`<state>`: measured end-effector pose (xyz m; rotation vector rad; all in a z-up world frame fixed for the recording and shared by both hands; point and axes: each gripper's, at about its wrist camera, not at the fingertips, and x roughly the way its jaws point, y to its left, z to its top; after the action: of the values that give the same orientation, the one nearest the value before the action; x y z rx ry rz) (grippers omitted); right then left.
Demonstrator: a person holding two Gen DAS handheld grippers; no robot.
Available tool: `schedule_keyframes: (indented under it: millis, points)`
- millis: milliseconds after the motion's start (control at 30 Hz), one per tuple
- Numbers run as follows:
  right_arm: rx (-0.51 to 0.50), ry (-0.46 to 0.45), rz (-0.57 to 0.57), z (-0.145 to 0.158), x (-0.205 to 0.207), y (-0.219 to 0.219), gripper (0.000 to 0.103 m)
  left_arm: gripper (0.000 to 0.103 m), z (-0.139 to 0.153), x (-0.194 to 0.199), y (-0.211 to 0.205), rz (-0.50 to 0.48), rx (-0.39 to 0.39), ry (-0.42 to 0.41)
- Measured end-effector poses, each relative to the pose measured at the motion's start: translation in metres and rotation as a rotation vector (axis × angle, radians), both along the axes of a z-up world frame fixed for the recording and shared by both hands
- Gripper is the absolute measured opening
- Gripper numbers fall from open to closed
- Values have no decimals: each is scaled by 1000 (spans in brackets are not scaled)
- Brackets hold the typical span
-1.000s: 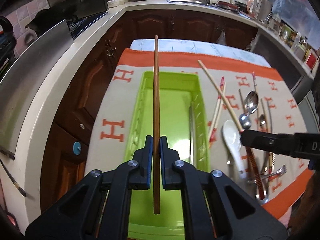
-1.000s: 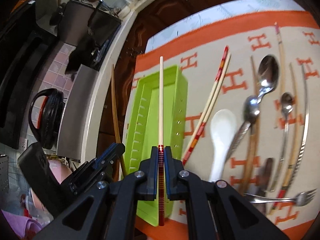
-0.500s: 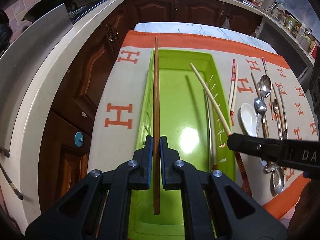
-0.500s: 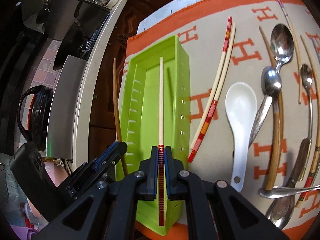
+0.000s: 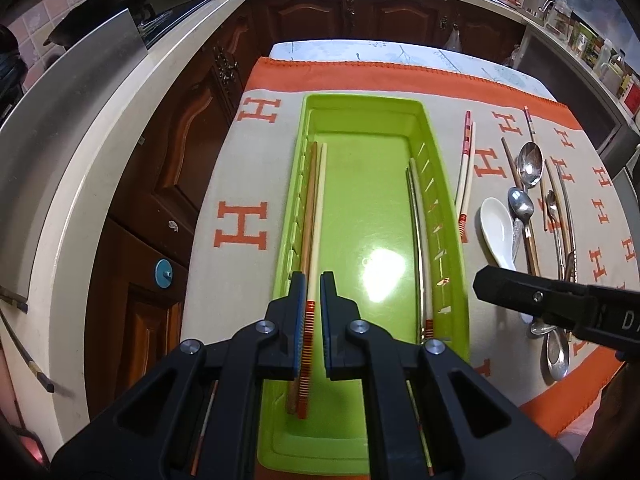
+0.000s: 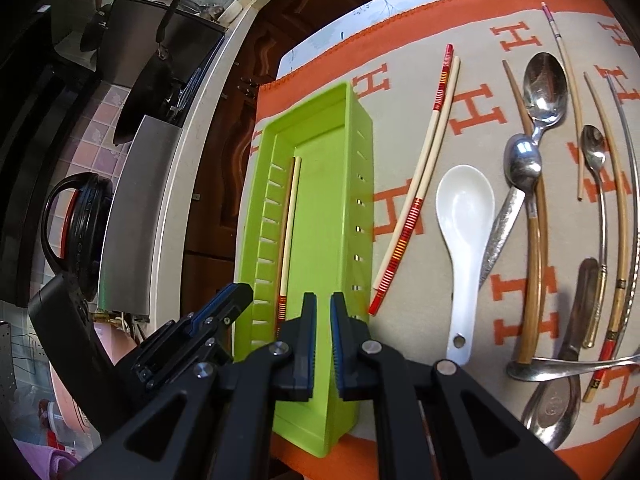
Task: Organize utensils
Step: 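Carry both chopsticks into the green tray and release them, then grasp a red-striped chopstick with the left tool while the right tool grasps a metal chopstick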
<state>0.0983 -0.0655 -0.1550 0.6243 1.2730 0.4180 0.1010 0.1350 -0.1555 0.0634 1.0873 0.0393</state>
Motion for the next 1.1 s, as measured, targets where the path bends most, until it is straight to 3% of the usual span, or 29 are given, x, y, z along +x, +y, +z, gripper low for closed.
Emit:
schedule_keyframes:
  millis: [733,833,900,1100]
  points:
    - [-86,-41,-59,5,-15,-48,8,7,17,-8,-28,-26,1,8]
    - [-85,-50,-97,7,-15,-65,8,18,21,-7,-37,-46,-16,12]
    - [-77,-54,-127,8,-16,-79,8,32,24,-7,-44,-61,-20,4]
    - [-85,-53,-204,6,-13,-126,8,35,34,4,-73,-128,-25,-4]
